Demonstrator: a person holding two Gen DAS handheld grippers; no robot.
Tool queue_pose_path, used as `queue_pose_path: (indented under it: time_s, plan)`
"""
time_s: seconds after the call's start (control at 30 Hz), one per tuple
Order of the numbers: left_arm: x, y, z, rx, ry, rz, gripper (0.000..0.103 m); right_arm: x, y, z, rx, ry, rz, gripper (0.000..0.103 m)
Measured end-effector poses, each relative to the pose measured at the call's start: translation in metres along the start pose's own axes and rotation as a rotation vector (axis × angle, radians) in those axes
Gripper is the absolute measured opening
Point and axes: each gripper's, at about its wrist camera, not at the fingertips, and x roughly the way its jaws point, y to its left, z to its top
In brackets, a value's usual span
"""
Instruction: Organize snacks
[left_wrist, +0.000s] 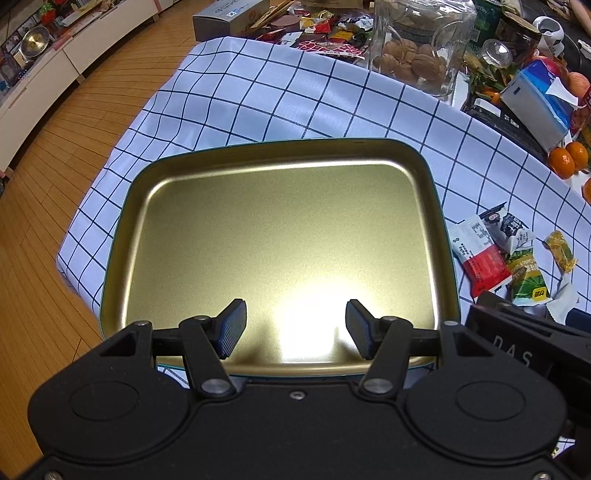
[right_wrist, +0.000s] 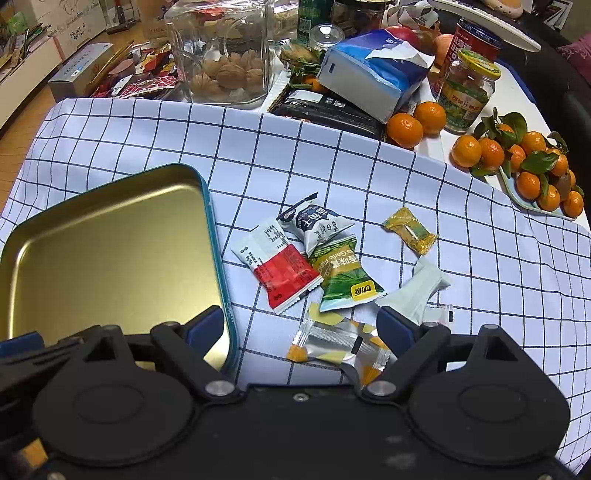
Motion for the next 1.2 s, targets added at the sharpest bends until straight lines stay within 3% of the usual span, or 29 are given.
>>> queue_pose_path:
  time_s: [0.93,1.2]
  plan:
    - [0.0,0.003,0.003,-0.016,0.013,-0.001,0.062,0.001,0.004,-0.001,-0.008,-0.004,-0.001,0.094]
    - [-0.01,-0.004,0.003,0.012,-0.026,-0.026,0.062,-0.007,-0.004,-0.001,0.01,-0.032,0.018,0.094]
